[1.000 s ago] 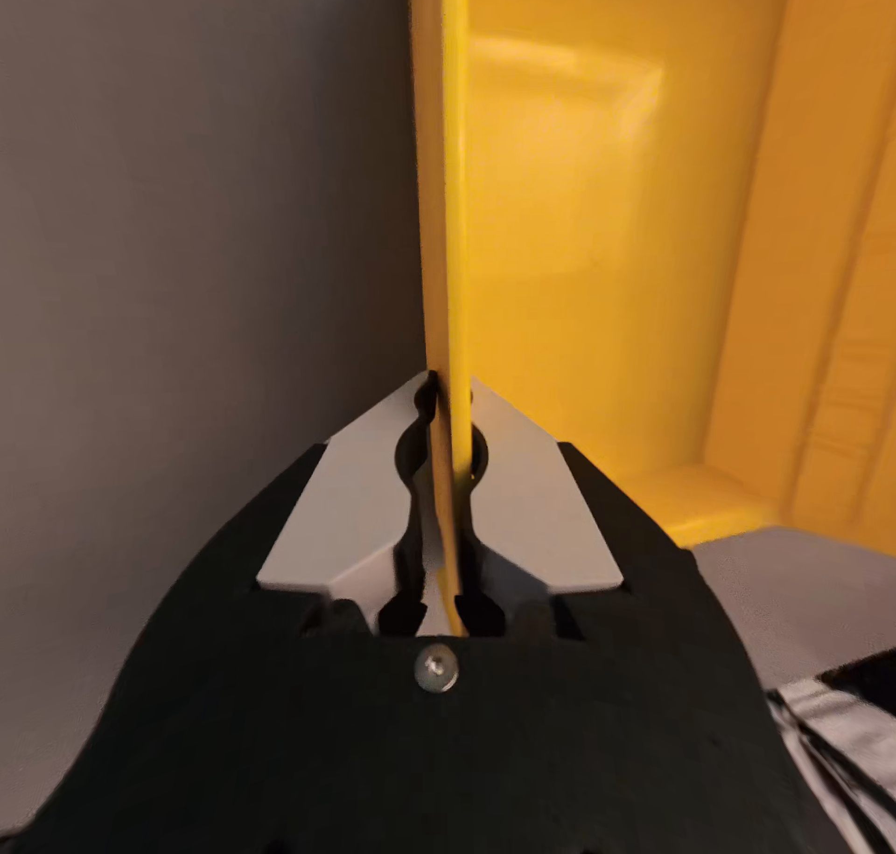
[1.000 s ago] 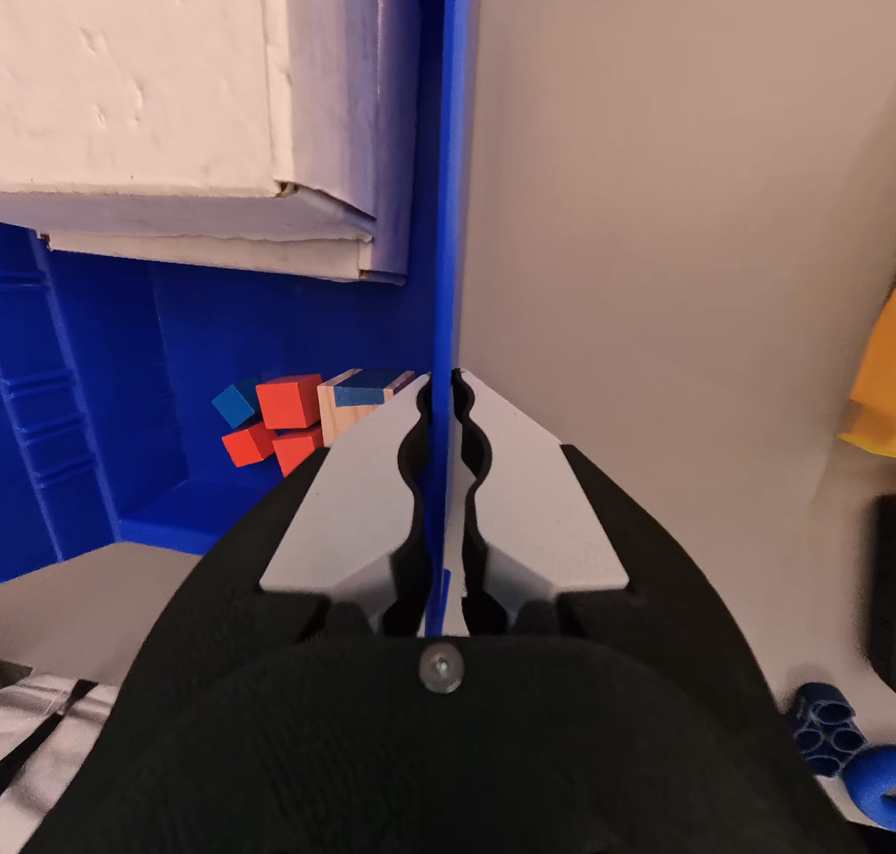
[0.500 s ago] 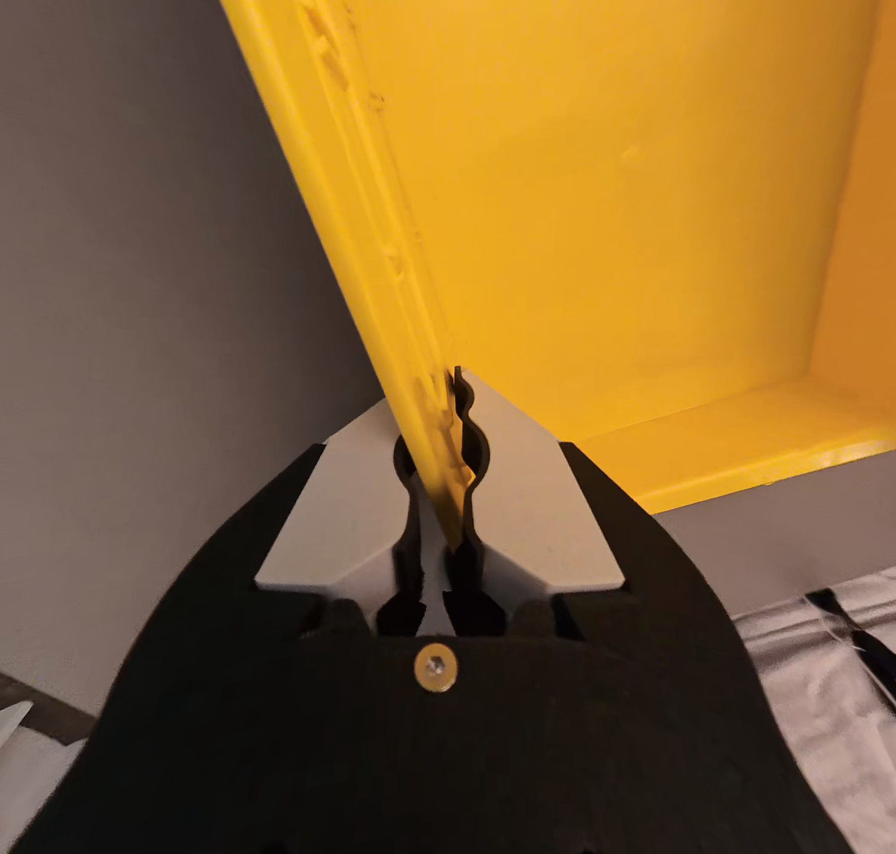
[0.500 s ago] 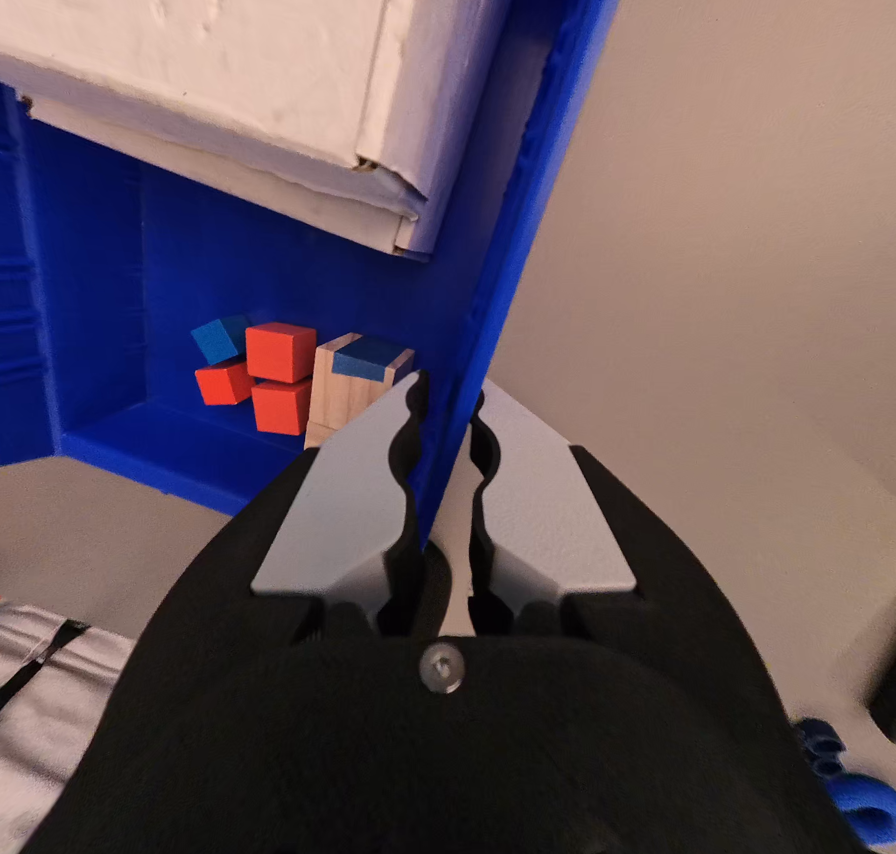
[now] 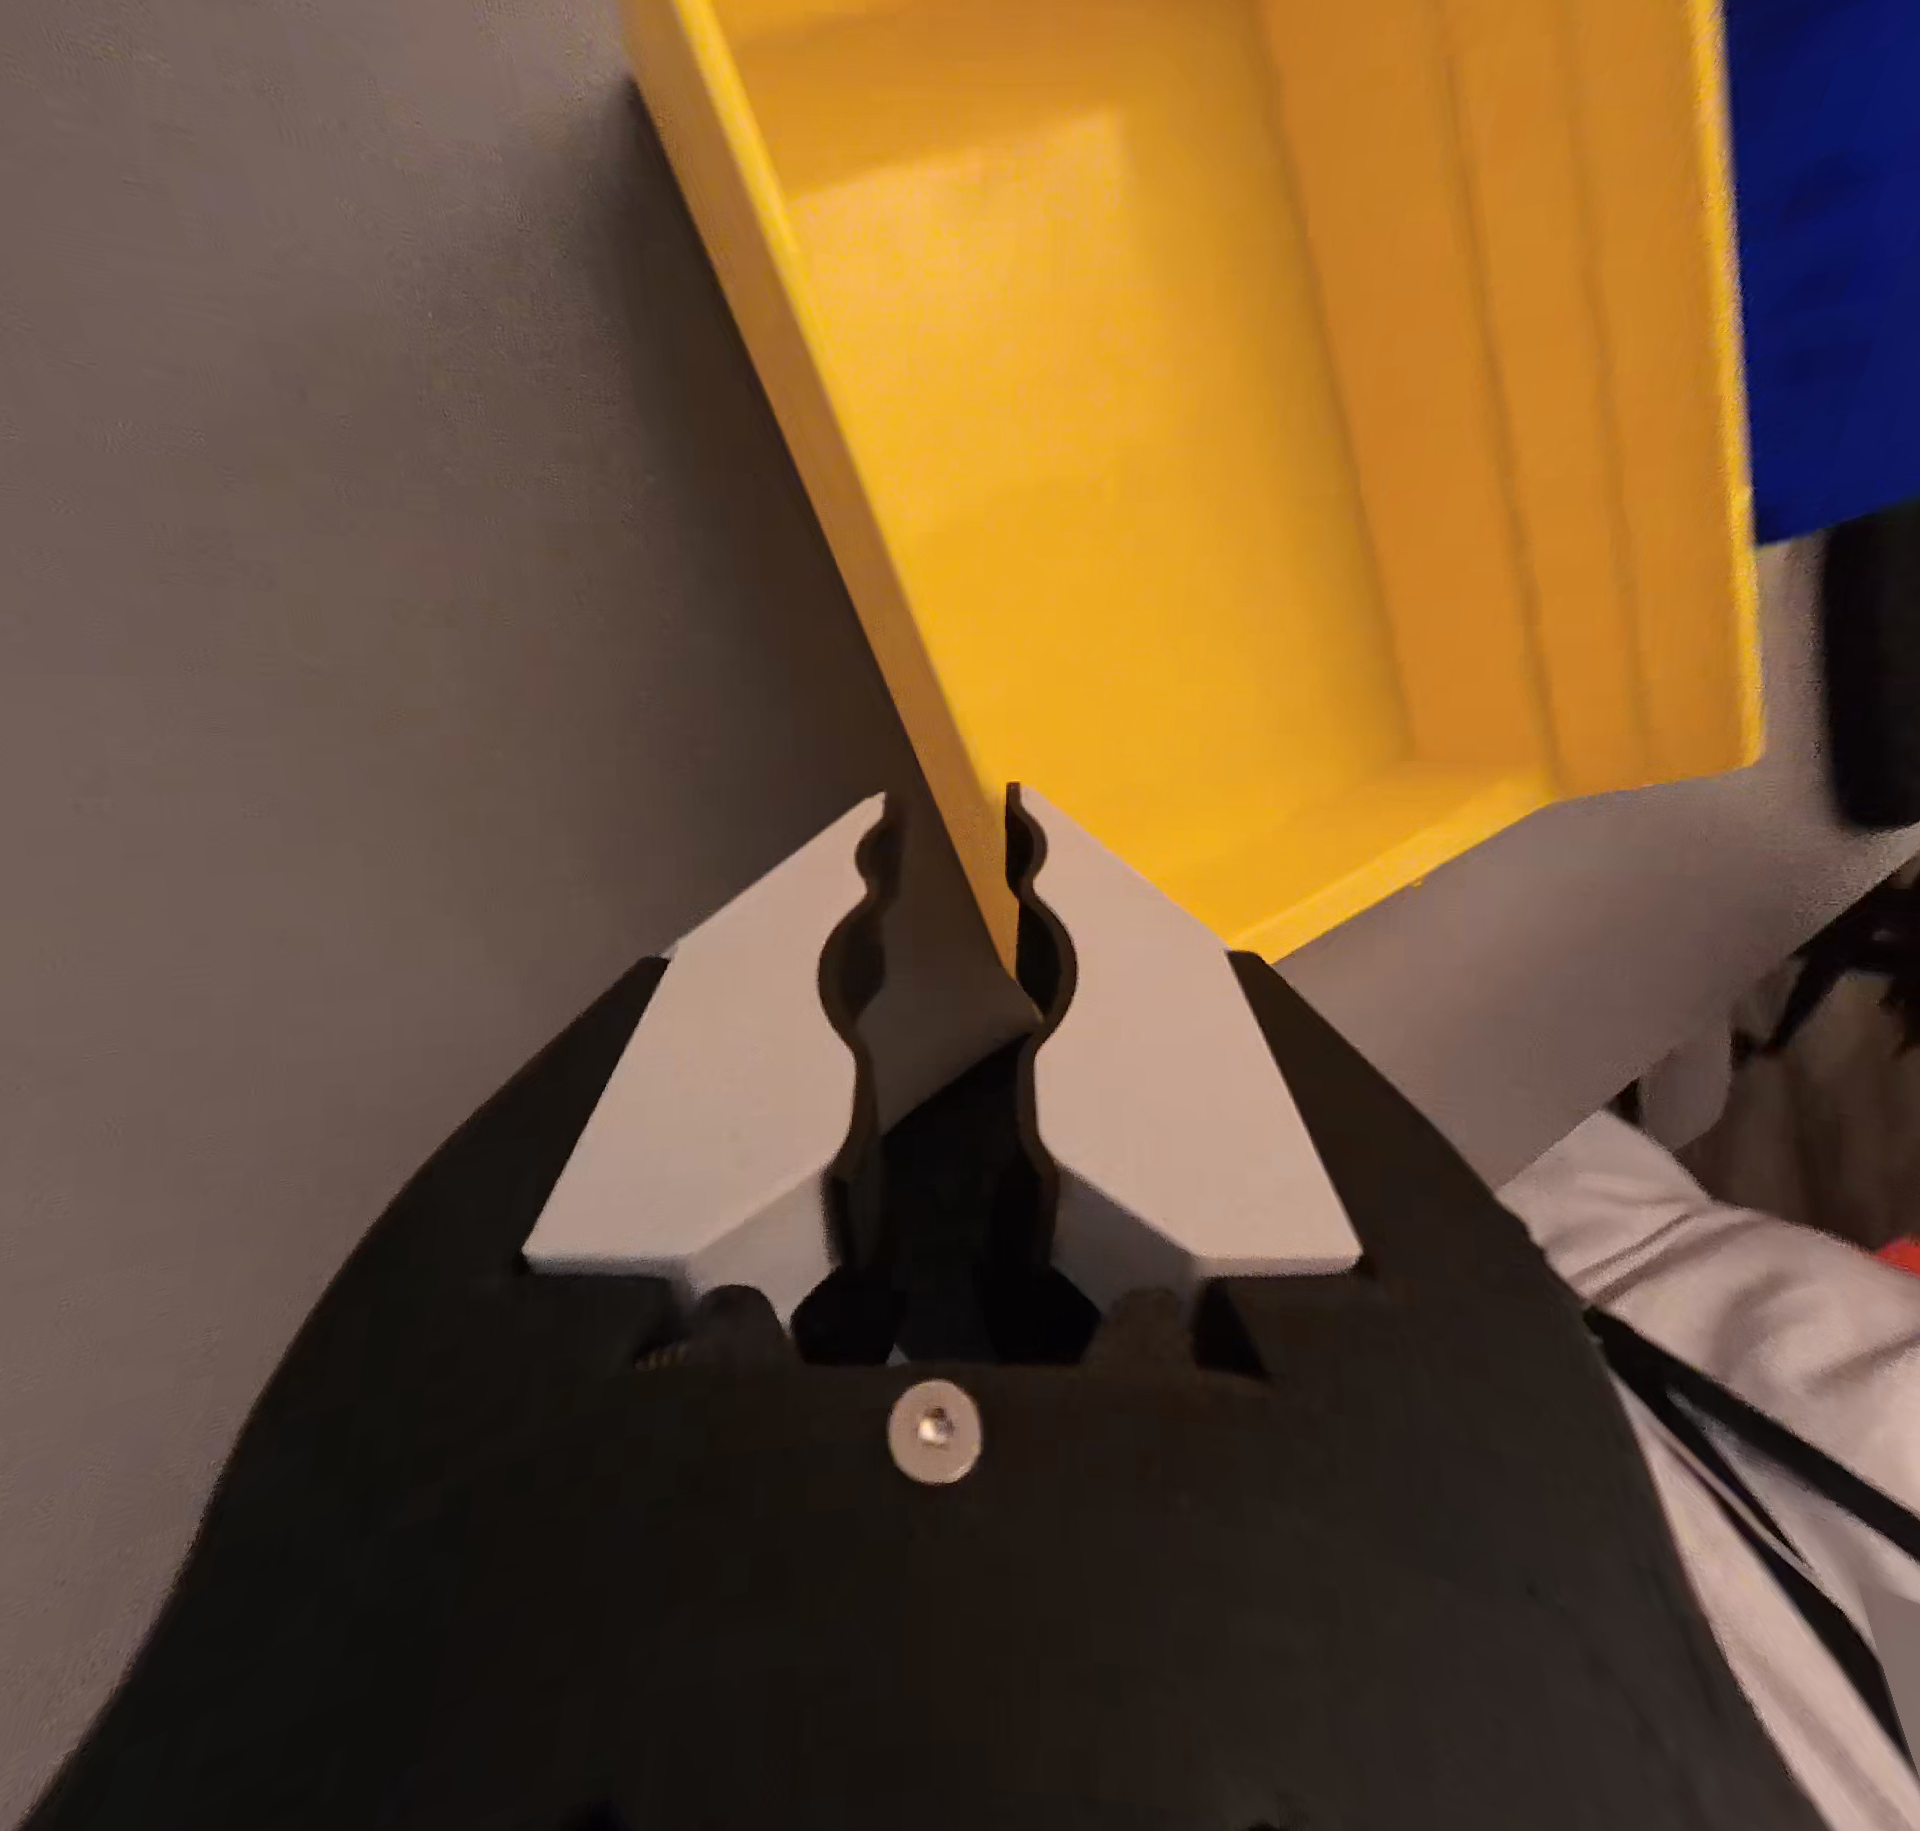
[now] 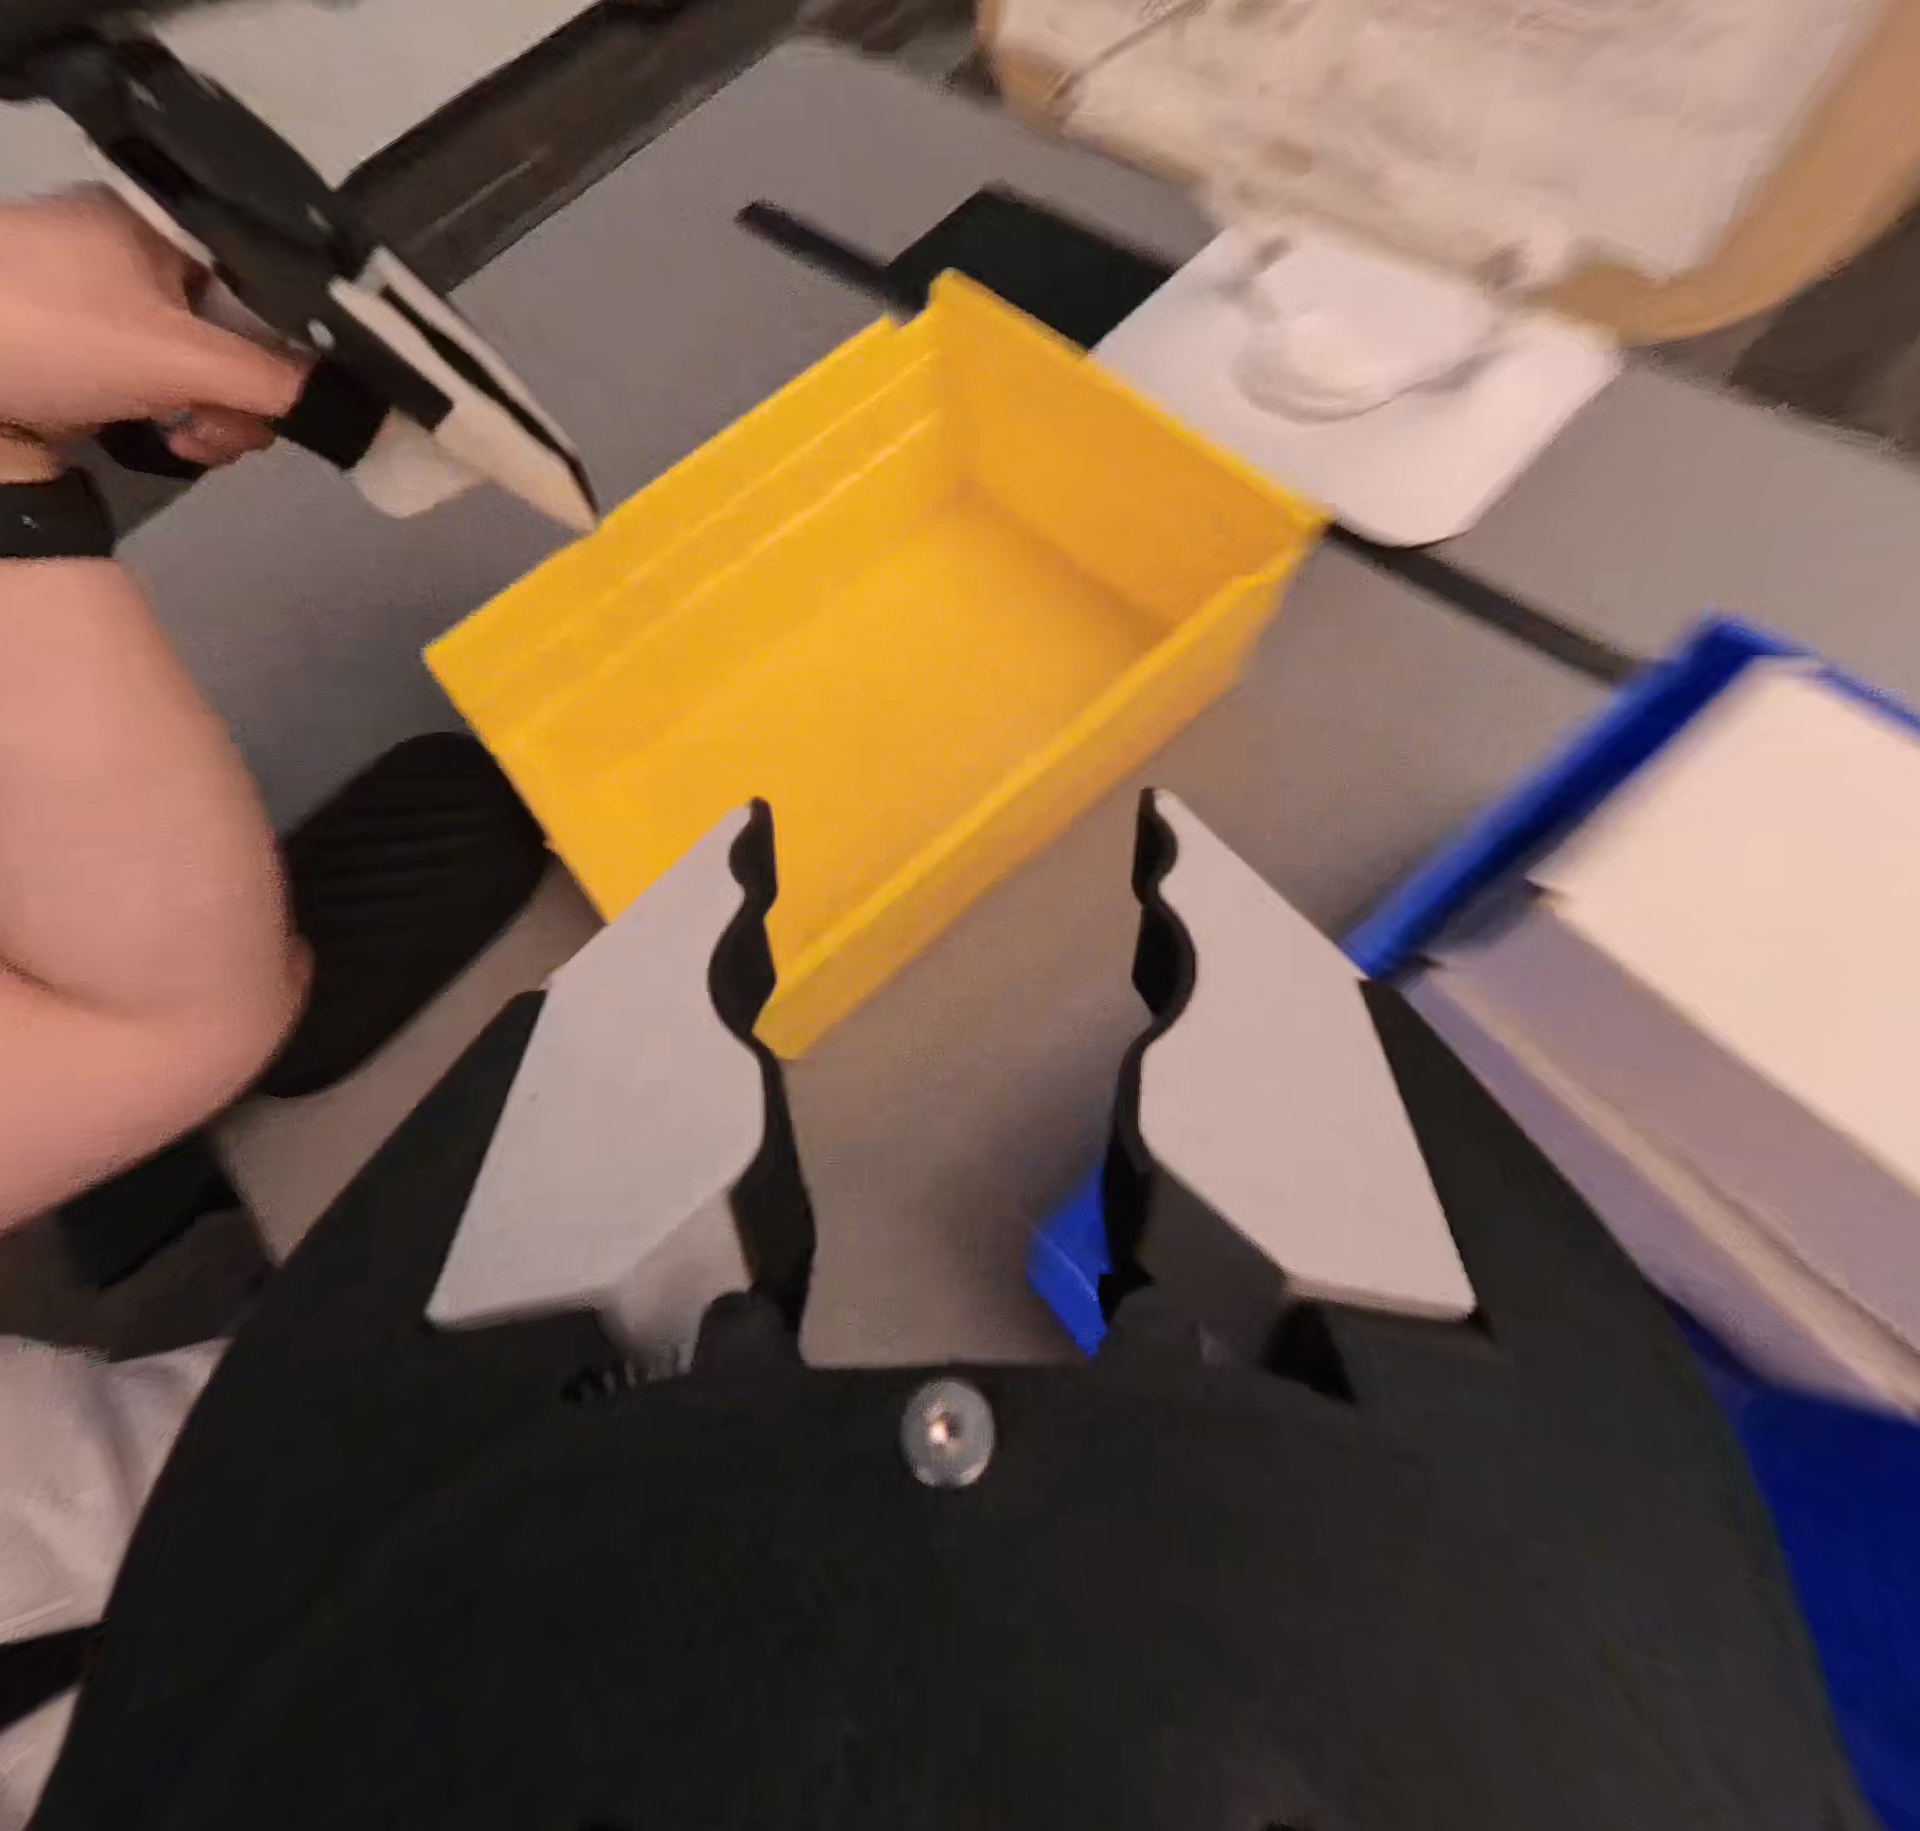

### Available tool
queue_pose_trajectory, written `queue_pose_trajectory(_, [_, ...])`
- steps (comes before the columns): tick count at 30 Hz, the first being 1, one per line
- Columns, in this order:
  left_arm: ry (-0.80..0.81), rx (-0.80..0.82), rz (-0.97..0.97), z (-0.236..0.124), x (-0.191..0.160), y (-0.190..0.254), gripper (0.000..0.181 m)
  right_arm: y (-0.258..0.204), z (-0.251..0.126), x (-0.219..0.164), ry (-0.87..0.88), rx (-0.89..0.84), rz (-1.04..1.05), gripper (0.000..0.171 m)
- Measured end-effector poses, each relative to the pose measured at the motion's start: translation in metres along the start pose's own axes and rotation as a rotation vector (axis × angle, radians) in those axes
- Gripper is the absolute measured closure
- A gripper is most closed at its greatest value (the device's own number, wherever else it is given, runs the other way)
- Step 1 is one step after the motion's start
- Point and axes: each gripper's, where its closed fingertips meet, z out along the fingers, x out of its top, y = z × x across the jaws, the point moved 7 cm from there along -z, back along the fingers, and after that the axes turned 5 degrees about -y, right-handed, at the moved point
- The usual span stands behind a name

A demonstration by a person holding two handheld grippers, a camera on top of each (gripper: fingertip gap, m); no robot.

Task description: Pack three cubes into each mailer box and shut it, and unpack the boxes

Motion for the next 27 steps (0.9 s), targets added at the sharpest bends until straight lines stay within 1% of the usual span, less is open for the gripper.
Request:
queue_pose_trajectory(1, [0.052,-0.01,-0.021,-0.01,-0.003,-0.003,0.165,-0.007,0.028,0.005,-0.05,0.055,0.026,0.101])
queue_pose_trajectory(2, [0.102,-0.011,-0.035,-0.02,-0.005,-0.007,0.165,-0.007,0.054,0.008,-0.105,0.071,0.066,0.098])
queue_pose_trajectory(4, [0.199,0.001,-0.047,-0.038,-0.009,-0.01,0.166,0.01,0.097,0.006,-0.264,-0.03,0.128,0.092])
queue_pose_trajectory(6, [0.281,0.001,-0.037,-0.053,-0.011,-0.007,0.167,0.024,0.126,0.0,-0.399,-0.074,0.206,0.092])
queue_pose_trajectory(8, [0.338,-0.001,-0.008,-0.063,-0.012,-0.001,0.168,0.032,0.145,-0.009,-0.525,-0.091,0.294,0.092])
queue_pose_trajectory(10, [0.358,-0.002,0.029,-0.069,-0.012,0.005,0.169,0.041,0.154,-0.016,-0.64,-0.162,0.299,0.099])
queue_pose_trajectory(11, [0.359,0.001,0.047,-0.07,-0.012,0.008,0.169,0.043,0.155,-0.017,-0.681,-0.172,0.313,0.099])
queue_pose_trajectory(12, [0.359,0.003,0.064,-0.071,-0.012,0.011,0.169,0.042,0.154,-0.016,-0.706,-0.165,0.326,0.114])
queue_pose_trajectory(14, [0.363,-0.002,0.091,-0.072,-0.011,0.015,0.171,0.05,0.15,-0.011,-0.71,-0.216,0.284,0.126])
queue_pose_trajectory(15, [0.366,-0.005,0.099,-0.073,-0.011,0.017,0.171,0.051,0.15,-0.013,-0.723,-0.198,0.315,0.131])
queue_pose_trajectory(16, [0.37,-0.005,0.103,-0.074,-0.01,0.018,0.172,0.051,0.152,-0.015,-0.728,-0.158,0.386,0.132])
queue_pose_trajectory(18, [0.376,0.0,0.11,-0.075,-0.009,0.02,0.173,0.05,0.158,-0.026,-0.762,-0.066,0.528,0.12])
queue_pose_trajectory(19, [0.378,0.0,0.116,-0.075,-0.008,0.022,0.173,0.049,0.163,-0.03,-0.764,-0.044,0.572,0.12])
queue_pose_trajectory(21, [0.377,0.0,0.13,-0.075,-0.008,0.025,0.174,0.048,0.172,-0.037,-0.782,-0.054,0.597,0.12])
queue_pose_trajectory(23, [0.375,0.012,0.142,-0.075,-0.009,0.028,0.174,0.047,0.178,-0.044,-0.839,-0.096,0.595,0.133])
queue_pose_trajectory(24, [0.375,0.018,0.146,-0.076,-0.01,0.03,0.174,0.047,0.18,-0.042,-0.847,-0.109,0.586,0.143])
queue_pose_trajectory(25, [0.376,0.023,0.15,-0.076,-0.01,0.032,0.175,0.046,0.18,-0.039,-0.846,-0.114,0.574,0.159])
queue_pose_trajectory(27, [0.381,0.034,0.162,-0.078,-0.01,0.036,0.175,0.052,0.178,-0.039,-0.889,-0.176,0.552,0.167])
